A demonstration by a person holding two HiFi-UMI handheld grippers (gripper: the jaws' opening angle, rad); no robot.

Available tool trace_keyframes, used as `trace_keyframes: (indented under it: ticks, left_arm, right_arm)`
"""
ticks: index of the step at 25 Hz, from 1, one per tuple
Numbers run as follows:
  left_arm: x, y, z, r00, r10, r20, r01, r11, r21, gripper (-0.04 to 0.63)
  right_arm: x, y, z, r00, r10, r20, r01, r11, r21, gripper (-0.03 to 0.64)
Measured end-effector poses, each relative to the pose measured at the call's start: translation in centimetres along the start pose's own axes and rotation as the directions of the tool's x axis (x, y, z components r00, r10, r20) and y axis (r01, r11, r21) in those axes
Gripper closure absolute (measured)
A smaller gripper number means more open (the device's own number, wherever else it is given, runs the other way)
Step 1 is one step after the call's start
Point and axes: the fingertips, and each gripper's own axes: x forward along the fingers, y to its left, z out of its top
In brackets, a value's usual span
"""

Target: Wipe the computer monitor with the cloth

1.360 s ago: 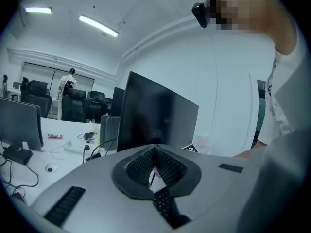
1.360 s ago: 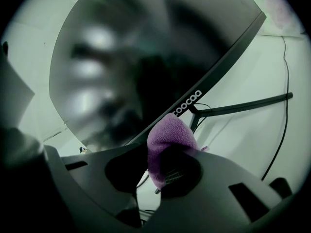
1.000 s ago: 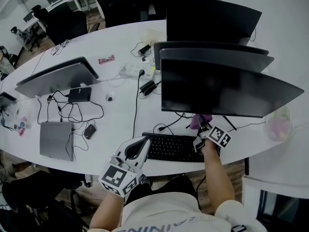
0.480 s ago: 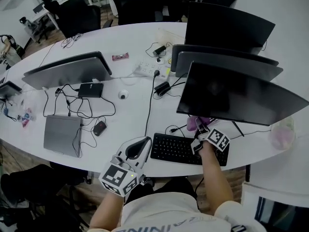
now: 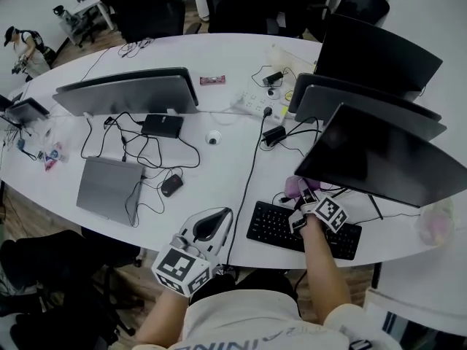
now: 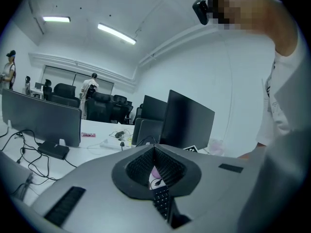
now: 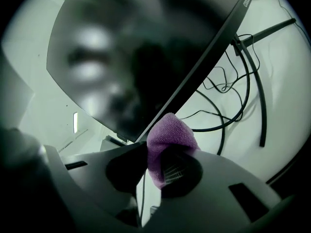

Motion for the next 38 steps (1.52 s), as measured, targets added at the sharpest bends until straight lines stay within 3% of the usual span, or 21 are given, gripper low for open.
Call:
trace_keyframes:
  ticks: [15,18,21,28,38]
  left_arm:
    - [-4.5,4.1,-0.8,0.996,0.090,0.018,-0.089,0.996,-0.025,0.591]
    - [-5.0,4.6,-0.4,0.995,0.098,0.029,-0.097,0.995,-0.020,0.591]
    - [-5.2,5.0,-0.1,0.994,0.099,0.039,-0.098,0.995,-0.020,0.591]
    - [-3.9,4.0,1.1,0.996,0.048,0.072,-0.048,0.999,-0.005,0.591]
    - [-1.5,0.4,3.3,0.993,-0.051,0.105,0.048,0.998,0.039,0.591]
  right_arm:
    - [3.6,4.7,-4.5,0.997,0.067,-0.038,-0.068,0.998,-0.018,0.554]
    - [3.8,5.8,-5.8,0.994,0.076,-0.076,-0.081,0.995,-0.062,0.554]
    - [3.1,7.3,-7.0,0.991,0.077,-0.107,-0.094,0.982,-0.164,0.554]
    - [-0.7,10.2,-7.8,0.985,0.069,-0.159,-0.132,0.896,-0.424,0.554]
    - [-8.3,14.8,-4.1,0.991,0.096,-0.097,-0.136,0.720,-0.680,0.554]
